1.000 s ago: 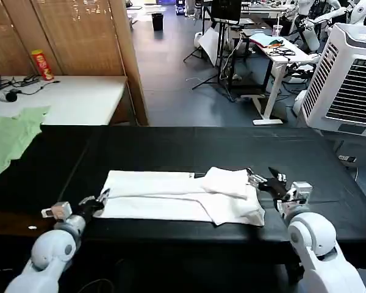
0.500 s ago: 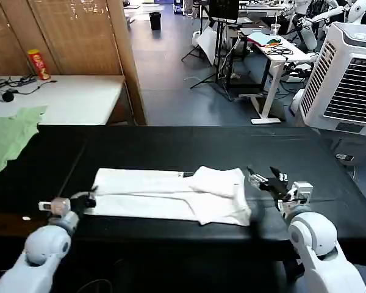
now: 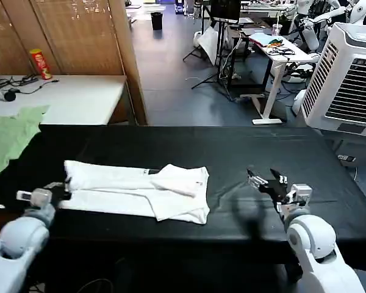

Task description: Fold and organize the clothes.

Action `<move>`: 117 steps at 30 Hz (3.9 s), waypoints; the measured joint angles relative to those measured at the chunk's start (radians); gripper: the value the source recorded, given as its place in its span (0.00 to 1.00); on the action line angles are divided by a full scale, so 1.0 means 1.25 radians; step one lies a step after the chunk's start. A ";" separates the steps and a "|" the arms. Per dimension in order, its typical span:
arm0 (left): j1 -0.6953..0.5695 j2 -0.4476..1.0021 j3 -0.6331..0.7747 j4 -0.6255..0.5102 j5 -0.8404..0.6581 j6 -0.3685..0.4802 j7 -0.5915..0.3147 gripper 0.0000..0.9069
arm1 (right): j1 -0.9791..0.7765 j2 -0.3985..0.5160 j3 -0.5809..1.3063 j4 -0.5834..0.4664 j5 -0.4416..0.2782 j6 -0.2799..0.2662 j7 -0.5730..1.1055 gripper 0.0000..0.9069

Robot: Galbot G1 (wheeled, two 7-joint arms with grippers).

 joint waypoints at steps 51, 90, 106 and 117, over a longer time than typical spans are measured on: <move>-0.124 -0.475 0.337 -0.095 -0.190 0.018 -0.028 0.97 | 0.001 0.024 -0.044 -0.011 -0.059 0.025 -0.060 0.97; -0.040 -0.302 0.063 0.001 -0.271 -0.064 0.053 0.97 | 0.052 0.024 -0.177 -0.021 -0.138 0.062 -0.084 0.97; -0.027 -0.323 0.050 0.036 -0.409 -0.056 0.051 0.00 | 0.043 0.037 -0.160 0.004 -0.124 0.069 -0.083 0.97; -0.035 -0.288 0.037 0.003 -0.236 -0.072 0.050 0.00 | 0.030 0.037 -0.134 0.002 -0.148 0.076 -0.080 0.97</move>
